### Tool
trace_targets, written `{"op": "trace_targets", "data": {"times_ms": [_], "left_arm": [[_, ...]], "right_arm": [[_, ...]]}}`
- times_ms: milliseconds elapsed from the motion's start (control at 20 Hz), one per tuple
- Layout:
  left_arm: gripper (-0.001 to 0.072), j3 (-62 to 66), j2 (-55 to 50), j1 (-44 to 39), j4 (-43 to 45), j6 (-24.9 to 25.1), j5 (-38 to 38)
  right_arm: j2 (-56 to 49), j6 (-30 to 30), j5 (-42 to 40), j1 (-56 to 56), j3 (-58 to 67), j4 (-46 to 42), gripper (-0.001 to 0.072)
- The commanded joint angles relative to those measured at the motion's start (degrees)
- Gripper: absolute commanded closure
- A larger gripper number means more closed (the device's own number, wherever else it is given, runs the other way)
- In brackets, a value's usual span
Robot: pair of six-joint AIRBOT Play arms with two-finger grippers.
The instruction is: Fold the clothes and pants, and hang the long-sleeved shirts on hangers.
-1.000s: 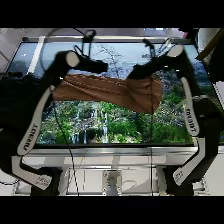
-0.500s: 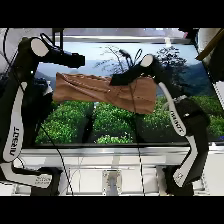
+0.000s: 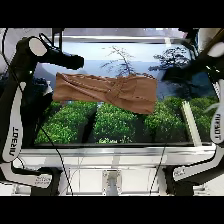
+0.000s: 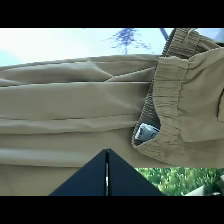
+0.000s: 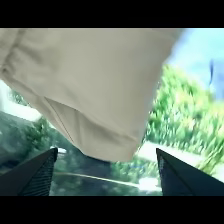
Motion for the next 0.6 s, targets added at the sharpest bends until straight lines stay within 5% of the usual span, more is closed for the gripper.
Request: {"op": "trace_targets", "data": {"times_ms": [0,350,550], "left_arm": [[0.07,0.0,0.0,0.0,0.0,0.0,-0.3],[0.07,0.0,0.0,0.0,-0.2,-0.2,-0.3],[0.07,0.0,0.0,0.0,-0.2,-0.2,-0.4]], "right_arm": [[1.3,-1.0,-8.8,-10.7,-15.8,10.8,0.0013],[-11.4,-11.6,-17.2,-5.7,-24.2,30.3,0.0009],[-14.4,-12.7,-22.5,1.5,-24.0,30.4,0.0006]]}}
